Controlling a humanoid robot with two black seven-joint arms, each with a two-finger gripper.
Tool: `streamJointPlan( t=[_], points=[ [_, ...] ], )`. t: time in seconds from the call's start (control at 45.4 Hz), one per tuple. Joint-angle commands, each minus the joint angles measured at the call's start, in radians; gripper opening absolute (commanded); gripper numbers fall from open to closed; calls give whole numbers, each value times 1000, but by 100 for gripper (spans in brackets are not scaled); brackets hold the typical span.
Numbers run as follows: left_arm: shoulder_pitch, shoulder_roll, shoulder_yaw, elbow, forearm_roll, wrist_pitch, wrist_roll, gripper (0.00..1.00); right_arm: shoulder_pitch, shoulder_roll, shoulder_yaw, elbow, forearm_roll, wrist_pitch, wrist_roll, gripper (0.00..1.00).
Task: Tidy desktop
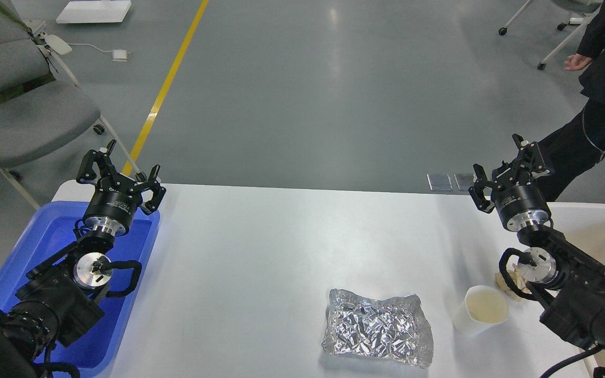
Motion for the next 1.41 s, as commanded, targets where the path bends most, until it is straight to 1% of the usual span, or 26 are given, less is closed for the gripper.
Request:
streamJointPlan(
  t=[0.0, 0.11, 0.727, 0.992, 1.058, 1.102, 1.146, 1.279, 1.389],
  points=[
    [2, -1, -3, 0, -2, -2, -2, 100, 0, -1, 0, 1, 0, 1, 1, 100],
    [2, -1, -17, 0, -3, 0, -14, 100, -1, 1, 0, 2, 0, 2, 1, 100],
    [3, -2, -17, 0, -2, -2, -15, 100, 0, 1, 15, -13, 5, -10, 2, 100],
    [3, -2, -17, 0, -2, 0, -15, 100, 2, -5, 18, -8, 5, 4, 1, 100],
    [3, -1, -17, 0, -2, 0, -15, 100, 9, -5, 1, -7, 3, 4, -22, 100],
    [3, -2, -17, 0, -2, 0, -15, 100, 20, -4, 1, -7, 5, 1, -59, 100],
    [3, -2, -15, 0, -2, 0, -15, 100, 28, 3, 18, -7, 21, -11, -110, 100],
    [3, -2, -17, 0, -2, 0, -15, 100, 26, 7, 14, 2, 21, -13, -111, 100],
    [3, -1, -15, 0, -2, 0, -15, 100, 25, 1, 3, 7, 21, -10, -125, 100]
  ],
)
